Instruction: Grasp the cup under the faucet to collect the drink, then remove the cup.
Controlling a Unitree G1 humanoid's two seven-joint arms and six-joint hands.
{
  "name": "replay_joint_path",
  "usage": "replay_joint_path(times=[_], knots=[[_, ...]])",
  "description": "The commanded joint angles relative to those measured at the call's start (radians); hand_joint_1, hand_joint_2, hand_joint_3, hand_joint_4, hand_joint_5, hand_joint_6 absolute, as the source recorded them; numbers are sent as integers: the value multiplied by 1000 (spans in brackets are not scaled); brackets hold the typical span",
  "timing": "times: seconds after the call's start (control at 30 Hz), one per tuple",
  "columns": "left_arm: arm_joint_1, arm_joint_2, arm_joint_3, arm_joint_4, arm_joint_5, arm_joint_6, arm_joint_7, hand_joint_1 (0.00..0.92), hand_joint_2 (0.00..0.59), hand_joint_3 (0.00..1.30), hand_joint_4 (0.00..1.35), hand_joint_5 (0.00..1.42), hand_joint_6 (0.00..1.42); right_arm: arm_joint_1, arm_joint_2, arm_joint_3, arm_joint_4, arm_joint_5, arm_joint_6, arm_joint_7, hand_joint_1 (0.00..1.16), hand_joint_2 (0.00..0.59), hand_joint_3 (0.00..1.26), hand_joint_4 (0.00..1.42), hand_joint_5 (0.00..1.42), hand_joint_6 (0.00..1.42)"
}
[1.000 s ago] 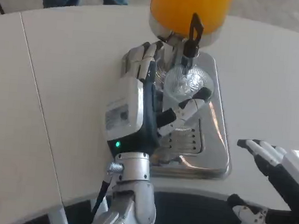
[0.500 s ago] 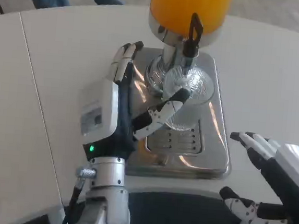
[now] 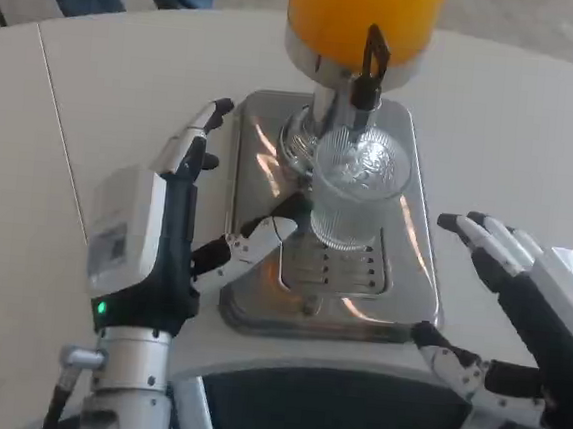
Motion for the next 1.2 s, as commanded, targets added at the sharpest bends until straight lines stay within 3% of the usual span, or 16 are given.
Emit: replay_joint_path(times=[0.03,0.27,0.57,0.73,1.2], knots=[[94,34,28,-127,-22,-28,-91,183,87,243,242,415,507,-6,2,-5,19,22,-21,-55,566,438,71,0,0,0],[191,59,63,-251,-46,-65,-192,156,95,258,260,390,485,-20,1,2,44,51,-44,-107,571,441,73,0,0,0],[331,128,106,-398,-69,-141,-326,126,100,265,237,350,457,-40,-5,19,135,73,-99,-208,572,438,74,0,0,0],[396,154,143,-447,-80,-180,-375,124,101,240,213,322,437,-56,-2,35,144,82,-110,-230,570,435,78,0,0,0],[491,164,201,-515,-80,-254,-451,111,104,227,192,294,407,-113,24,67,145,66,-103,-259,557,443,74,0,0,14]])
